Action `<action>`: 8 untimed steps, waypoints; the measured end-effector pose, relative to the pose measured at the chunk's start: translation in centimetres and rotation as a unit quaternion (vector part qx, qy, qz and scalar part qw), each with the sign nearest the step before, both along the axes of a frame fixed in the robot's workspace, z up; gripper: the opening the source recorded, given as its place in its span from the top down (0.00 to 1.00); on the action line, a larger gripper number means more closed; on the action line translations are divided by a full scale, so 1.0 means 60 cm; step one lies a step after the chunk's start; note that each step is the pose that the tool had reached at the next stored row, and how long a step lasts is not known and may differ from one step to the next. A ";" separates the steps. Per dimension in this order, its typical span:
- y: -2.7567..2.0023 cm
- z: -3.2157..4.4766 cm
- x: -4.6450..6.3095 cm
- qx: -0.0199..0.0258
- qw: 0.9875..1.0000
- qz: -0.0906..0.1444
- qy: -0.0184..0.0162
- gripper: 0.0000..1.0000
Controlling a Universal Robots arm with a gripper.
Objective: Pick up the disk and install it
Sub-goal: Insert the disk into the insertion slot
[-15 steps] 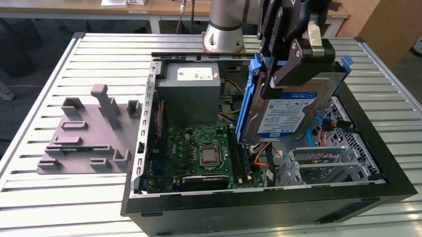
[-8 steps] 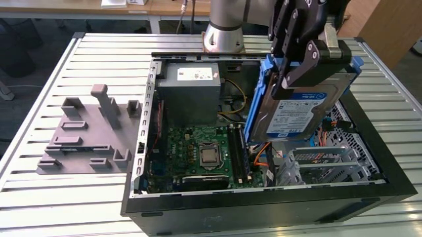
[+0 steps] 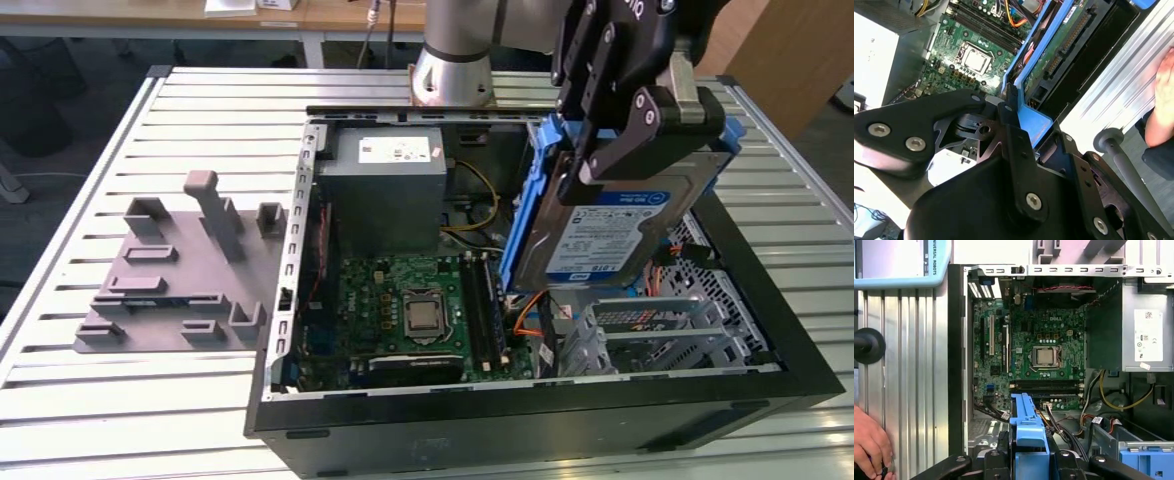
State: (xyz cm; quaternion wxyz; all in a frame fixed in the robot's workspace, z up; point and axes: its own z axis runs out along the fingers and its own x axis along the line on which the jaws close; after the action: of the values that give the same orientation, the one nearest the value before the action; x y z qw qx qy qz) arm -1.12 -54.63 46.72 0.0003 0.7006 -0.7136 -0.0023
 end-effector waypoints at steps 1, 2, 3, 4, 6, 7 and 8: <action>-0.0006 -0.001 0.002 0.000 1.000 0.000 0.000 0.64; -0.0008 -0.001 0.005 0.000 1.000 0.000 0.000 0.64; -0.0010 -0.002 0.009 0.000 1.000 0.000 0.000 0.64; -0.0012 -0.002 0.013 0.000 1.000 0.000 0.000 0.64; -0.0021 -0.004 0.018 0.000 1.000 -0.001 0.000 0.64; -0.0031 -0.005 0.019 0.000 1.000 -0.002 0.000 0.64; -0.0042 -0.006 0.019 0.000 1.000 -0.003 0.000 0.64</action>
State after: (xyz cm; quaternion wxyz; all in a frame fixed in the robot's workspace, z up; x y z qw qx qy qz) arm 0.01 -54.88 46.38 0.0004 0.6986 -0.7155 -0.0023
